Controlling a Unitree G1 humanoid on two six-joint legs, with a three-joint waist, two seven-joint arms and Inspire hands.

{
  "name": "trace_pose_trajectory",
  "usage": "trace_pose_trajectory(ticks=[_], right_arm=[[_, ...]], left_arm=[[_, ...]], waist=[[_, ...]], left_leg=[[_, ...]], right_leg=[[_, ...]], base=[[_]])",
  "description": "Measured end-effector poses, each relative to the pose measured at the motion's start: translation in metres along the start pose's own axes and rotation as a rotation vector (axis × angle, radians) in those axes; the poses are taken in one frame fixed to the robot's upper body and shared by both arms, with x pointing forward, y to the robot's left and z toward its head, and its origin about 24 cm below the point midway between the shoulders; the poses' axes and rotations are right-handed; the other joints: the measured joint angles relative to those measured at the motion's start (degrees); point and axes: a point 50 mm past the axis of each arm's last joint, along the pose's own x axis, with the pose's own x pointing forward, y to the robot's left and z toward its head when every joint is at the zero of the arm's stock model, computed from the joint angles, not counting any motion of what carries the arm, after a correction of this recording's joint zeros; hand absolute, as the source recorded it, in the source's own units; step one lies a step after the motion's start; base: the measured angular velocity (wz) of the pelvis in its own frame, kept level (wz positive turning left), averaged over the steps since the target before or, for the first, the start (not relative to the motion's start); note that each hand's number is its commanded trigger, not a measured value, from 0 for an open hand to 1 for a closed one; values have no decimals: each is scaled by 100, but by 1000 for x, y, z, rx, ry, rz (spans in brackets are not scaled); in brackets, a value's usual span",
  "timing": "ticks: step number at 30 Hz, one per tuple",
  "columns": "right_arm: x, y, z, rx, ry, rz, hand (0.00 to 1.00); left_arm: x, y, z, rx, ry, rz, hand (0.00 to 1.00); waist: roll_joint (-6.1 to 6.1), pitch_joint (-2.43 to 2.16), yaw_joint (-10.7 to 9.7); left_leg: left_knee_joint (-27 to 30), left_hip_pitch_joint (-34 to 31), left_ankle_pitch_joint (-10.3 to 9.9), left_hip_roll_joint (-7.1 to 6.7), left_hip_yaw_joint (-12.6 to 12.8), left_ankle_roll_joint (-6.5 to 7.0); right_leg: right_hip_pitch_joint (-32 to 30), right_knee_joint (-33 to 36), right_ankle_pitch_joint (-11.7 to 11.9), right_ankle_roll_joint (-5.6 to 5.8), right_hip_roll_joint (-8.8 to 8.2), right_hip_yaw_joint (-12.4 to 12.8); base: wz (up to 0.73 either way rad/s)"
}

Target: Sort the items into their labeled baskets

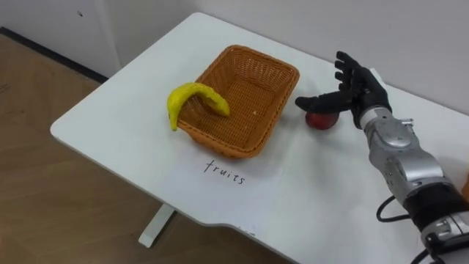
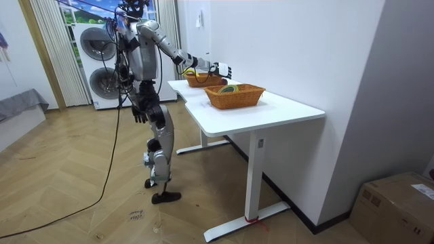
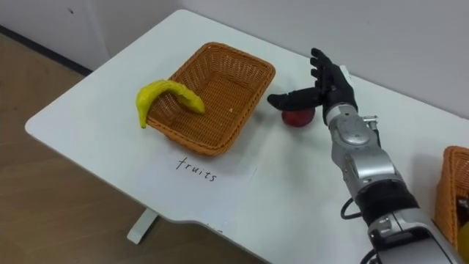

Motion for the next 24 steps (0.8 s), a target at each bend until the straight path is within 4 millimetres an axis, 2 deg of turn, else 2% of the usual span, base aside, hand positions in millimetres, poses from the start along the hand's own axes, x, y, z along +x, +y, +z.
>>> trace_pose_trajectory(ticks=[6, 15, 18, 20, 23, 24], right_arm=[[-1, 4, -4, -69, 9, 19, 0], [-1, -3, -13, -107, 44, -7, 0], [-1, -5, -16, -104, 58, -15, 0], [-2, -7, -20, -101, 80, -21, 0], [-2, -7, -23, -101, 90, -21, 0], [-2, -8, -26, -102, 103, -21, 0]], left_arm=[[1, 1, 3, 1, -8, -1, 0], [1, 1, 4, 1, -9, -17, 0], [1, 1, 3, 2, -4, -19, 0], [1, 1, 3, 3, 2, -19, 0], [1, 1, 2, 5, 9, -19, 0], [1, 1, 2, 5, 9, -19, 0]], waist=[[8, 5, 0], [12, 7, 76], [36, 22, 20], [30, 16, -11], [72, 32, -56], [89, 25, -57]], left_leg=[[1, -9, 0, 0, -3, 0], [12, -12, -1, -6, -14, 1], [24, -24, -1, -15, -68, 0], [35, -43, 0, -20, -103, 0], [60, -83, -1, -22, -110, 1], [58, -82, -2, -21, -110, 1]], right_leg=[[-9, -1, 0, 0, -1, 0], [-1, 2, 1, 0, -5, -13], [17, 1, 1, 0, -14, -79], [21, 1, 0, 0, -20, -145], [-6, 0, 1, 0, -20, -150], [-6, 0, 1, 0, -20, -151]], base=[[0], [0], [8], [11], [2], [0]])
